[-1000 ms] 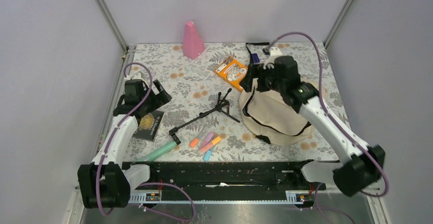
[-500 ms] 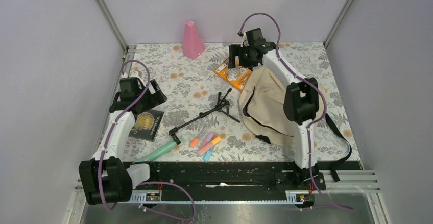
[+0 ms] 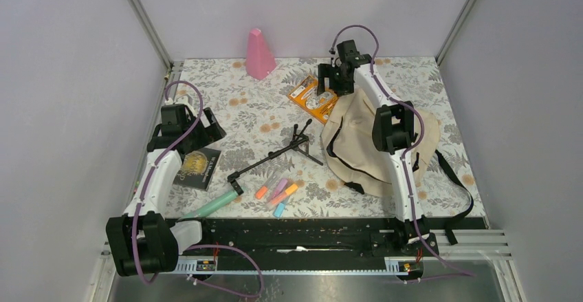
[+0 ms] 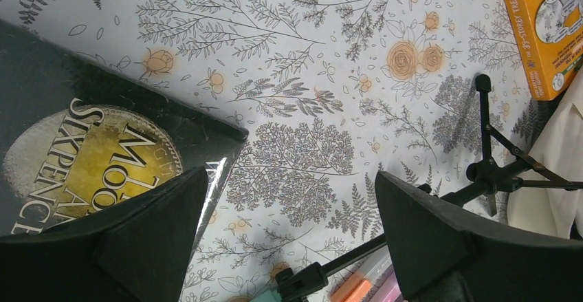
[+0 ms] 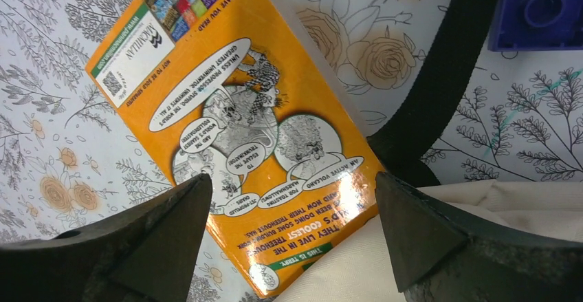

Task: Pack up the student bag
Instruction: Adjust the book at the center of the board.

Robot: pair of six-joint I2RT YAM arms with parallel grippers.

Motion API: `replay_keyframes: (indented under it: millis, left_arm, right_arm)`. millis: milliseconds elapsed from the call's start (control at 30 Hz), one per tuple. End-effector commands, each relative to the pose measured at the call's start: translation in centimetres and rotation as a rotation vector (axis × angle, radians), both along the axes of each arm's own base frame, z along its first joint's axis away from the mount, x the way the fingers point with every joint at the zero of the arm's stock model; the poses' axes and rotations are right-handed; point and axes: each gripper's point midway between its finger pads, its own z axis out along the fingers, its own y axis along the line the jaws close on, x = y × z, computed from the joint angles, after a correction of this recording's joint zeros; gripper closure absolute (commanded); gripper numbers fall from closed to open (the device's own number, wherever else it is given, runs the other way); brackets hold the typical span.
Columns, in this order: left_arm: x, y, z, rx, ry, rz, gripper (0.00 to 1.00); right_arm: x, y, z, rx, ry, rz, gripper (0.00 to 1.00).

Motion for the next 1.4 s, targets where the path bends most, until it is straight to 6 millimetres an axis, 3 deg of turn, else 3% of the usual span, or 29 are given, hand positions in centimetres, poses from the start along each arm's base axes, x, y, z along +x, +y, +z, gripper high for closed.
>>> replay_keyframes:
  millis: [0,233,567,700,900,1067,1167,1367]
  left_arm:
    - [1.3,-0.3,2.0,-0.015,-0.071,-0.027,0.05]
    - [1.3,-0.5,2.0,-0.027,-0.072,-0.032,0.05]
    - [1.3,-0.9,2.1,-0.045,-0.081,-0.048,0.05]
    - [1.4,-1.0,2.2,-0.05,-0.084,-0.049,0.05]
    - [1.4,-1.4,2.2,-0.071,-0.082,-0.061,0.05]
    - [1.5,-1.8,2.2,-0.086,-0.088,-0.071,0.05]
    - [1.7,-2.4,2.2,-0.123,-0.095,-0.079,0.05]
    - [3.4,-5.3,3.6,-0.165,-0.134,-0.117,0.05]
  right_arm:
    - [-0.5,-0.9,-0.9,-0.028,0.038,-0.008,0.05]
    - [0.5,-2.0,0.0,-0.044,0.012,-0.068,0.04]
    - [1.0,-3.6,-0.5,-0.023,0.043,-0.14,0.04]
    - [-0.5,-2.9,-1.7,0.007,0.117,-0.105,0.1]
    - [-2.2,-1.9,-1.6,-0.004,0.149,-0.027,0.11]
    - [-5.1,0.5,-1.3,0.005,0.202,0.059,0.15]
    - [-6.4,1.3,-0.2,-0.046,0.184,0.109,0.19]
    - [-9.1,5.3,1.3,0.005,0.196,0.184,0.22]
